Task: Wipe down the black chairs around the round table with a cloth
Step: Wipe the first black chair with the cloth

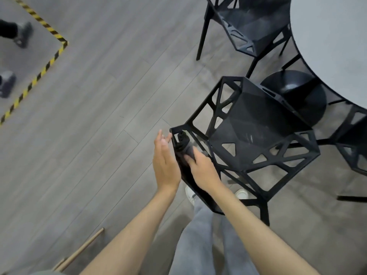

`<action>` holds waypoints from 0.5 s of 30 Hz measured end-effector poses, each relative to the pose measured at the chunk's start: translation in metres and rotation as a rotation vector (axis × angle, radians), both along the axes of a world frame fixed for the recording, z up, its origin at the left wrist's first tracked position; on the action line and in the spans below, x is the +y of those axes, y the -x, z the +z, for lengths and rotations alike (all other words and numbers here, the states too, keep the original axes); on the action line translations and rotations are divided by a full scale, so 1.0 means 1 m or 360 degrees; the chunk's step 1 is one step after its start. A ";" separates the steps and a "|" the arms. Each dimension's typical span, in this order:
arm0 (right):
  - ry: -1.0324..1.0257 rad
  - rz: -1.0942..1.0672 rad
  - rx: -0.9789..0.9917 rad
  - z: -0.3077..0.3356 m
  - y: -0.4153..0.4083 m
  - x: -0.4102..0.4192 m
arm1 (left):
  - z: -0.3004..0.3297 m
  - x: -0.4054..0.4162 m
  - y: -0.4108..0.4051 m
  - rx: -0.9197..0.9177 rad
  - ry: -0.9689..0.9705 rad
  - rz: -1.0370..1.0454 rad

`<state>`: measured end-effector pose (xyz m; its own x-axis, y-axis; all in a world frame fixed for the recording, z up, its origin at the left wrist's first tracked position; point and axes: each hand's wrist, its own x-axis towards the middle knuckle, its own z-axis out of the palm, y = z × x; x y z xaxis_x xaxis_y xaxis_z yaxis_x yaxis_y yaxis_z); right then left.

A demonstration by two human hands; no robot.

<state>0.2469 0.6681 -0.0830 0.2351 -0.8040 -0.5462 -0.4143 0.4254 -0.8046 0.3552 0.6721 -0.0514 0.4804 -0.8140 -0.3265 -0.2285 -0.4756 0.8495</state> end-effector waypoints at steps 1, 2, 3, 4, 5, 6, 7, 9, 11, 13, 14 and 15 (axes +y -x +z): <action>0.0012 -0.0036 0.0027 -0.010 -0.007 -0.016 | -0.001 -0.002 0.005 -0.0050 0.0022 0.0046; 0.0012 -0.0058 0.0048 -0.020 -0.013 -0.031 | -0.003 -0.001 0.010 -0.0101 0.0046 0.0079; -0.0015 -0.0082 0.0051 -0.028 -0.017 -0.044 | -0.006 0.000 0.015 -0.0141 0.0070 0.0103; -0.0052 -0.0121 0.0029 -0.034 -0.020 -0.054 | -0.010 0.001 0.019 -0.0166 0.0089 0.0127; -0.0072 -0.0161 -0.0007 -0.039 -0.022 -0.061 | -0.014 0.002 0.023 -0.0181 0.0101 0.0163; -0.0062 -0.0186 -0.0054 -0.038 -0.021 -0.062 | -0.017 0.003 0.026 -0.0196 0.0103 0.0200; -0.0038 -0.0186 -0.0089 -0.035 -0.019 -0.058 | -0.020 0.004 0.028 -0.0223 0.0097 0.0226; 0.0007 -0.0151 -0.0140 -0.030 -0.009 -0.037 | -0.023 0.004 0.028 -0.0310 0.0090 0.0235; 0.0019 -0.0107 -0.0159 -0.026 0.002 -0.008 | -0.025 0.005 0.027 -0.0385 0.0099 0.0212; -0.0020 -0.0097 -0.0154 -0.027 0.008 0.005 | -0.025 0.004 0.026 -0.0435 0.0081 0.0191; -0.0024 -0.0108 -0.0192 -0.028 0.006 0.003 | -0.024 0.004 0.027 -0.0457 0.0061 0.0183; -0.0045 -0.0129 -0.0230 -0.030 0.004 -0.004 | -0.022 0.003 0.028 -0.0479 0.0040 0.0176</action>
<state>0.2431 0.6643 -0.1134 0.2478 -0.8084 -0.5339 -0.2585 0.4760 -0.8406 0.3274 0.6750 -0.0738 0.6382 -0.7577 -0.1364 -0.4198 -0.4910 0.7633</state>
